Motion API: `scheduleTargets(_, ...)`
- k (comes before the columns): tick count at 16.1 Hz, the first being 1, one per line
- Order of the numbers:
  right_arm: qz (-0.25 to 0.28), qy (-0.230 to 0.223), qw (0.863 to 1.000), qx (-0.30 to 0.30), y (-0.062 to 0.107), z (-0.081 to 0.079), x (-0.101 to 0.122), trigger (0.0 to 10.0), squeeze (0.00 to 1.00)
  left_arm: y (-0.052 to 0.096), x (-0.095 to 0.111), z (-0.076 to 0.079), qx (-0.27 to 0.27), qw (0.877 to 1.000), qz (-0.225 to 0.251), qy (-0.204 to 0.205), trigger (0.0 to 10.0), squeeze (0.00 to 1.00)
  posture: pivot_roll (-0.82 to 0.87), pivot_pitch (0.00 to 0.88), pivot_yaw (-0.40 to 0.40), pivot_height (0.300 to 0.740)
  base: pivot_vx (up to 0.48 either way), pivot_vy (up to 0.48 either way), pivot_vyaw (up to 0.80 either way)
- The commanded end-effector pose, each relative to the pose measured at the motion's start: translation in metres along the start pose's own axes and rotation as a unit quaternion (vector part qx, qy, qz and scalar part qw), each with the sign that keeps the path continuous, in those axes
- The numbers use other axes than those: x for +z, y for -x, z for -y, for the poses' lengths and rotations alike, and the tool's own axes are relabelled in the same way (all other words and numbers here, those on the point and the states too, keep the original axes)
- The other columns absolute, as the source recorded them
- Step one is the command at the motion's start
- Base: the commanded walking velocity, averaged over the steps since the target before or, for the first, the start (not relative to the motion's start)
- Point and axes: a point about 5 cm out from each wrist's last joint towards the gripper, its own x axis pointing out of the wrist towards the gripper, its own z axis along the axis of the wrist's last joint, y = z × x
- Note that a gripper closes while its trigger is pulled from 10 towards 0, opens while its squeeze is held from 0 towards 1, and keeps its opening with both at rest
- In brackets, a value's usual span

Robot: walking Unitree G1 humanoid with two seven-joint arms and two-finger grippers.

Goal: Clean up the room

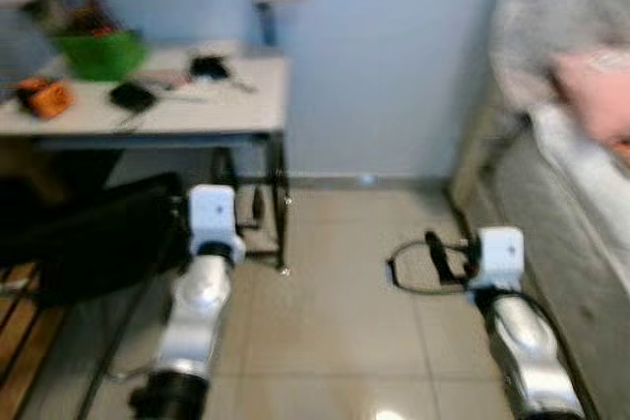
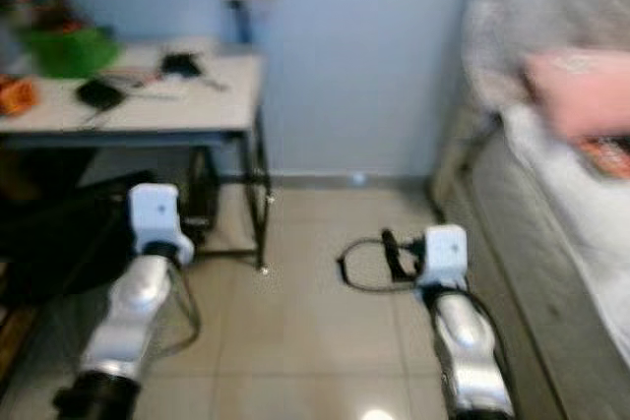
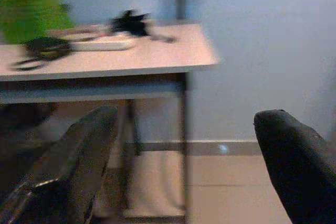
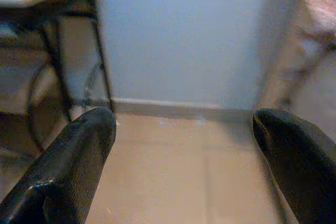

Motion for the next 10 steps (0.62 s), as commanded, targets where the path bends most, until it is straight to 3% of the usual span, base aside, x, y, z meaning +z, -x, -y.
scheduleTargets(1,-0.008,0.004,1.0,-0.003,0.002,0.001,-0.004,10.0,0.15,-0.002,0.0,-0.002,0.001,1.0,-0.004,0.001,10.0,0.0,-0.18,0.0,0.049,0.74,0.465,0.0,0.0)
scheduleTargets(2,-0.012,0.007,1.0,-0.007,0.003,0.002,-0.005,10.0,0.15,-0.003,-0.003,0.001,0.004,1.0,-0.02,0.008,10.0,0.0,-0.19,0.0,0.048,0.74,0.45,0.0,0.0)
scheduleTargets(3,-0.011,0.039,0.999,0.006,0.011,0.006,-0.005,10.0,0.14,0.004,-0.012,0.003,0.0,0.998,-0.049,0.037,10.0,0.0,-0.19,0.0,0.045,0.74,0.0,0.0,0.0)
scheduleTargets(5,-0.066,0.071,0.995,-0.003,0.032,0.032,-0.026,10.0,0.15,0.032,-0.034,0.018,-0.097,0.992,-0.081,0.009,10.0,0.0,-0.19,0.0,0.043,0.74,0.0,0.0,0.0)
scheduleTargets(7,-0.082,0.061,0.995,0.004,0.031,0.027,-0.034,10.0,0.16,0.031,-0.02,0.036,-0.125,0.99,-0.051,0.036,10.0,0.0,-0.18,0.0,0.038,0.74,0.0,0.0,0.0)
scheduleTargets(10,-0.077,0.057,0.995,0.013,0.031,0.02,-0.034,10.0,0.16,0.029,-0.015,0.034,-0.125,0.99,-0.05,0.037,10.0,0.0,-0.17,0.0,0.029,0.74,0.0,0.0,0.0)
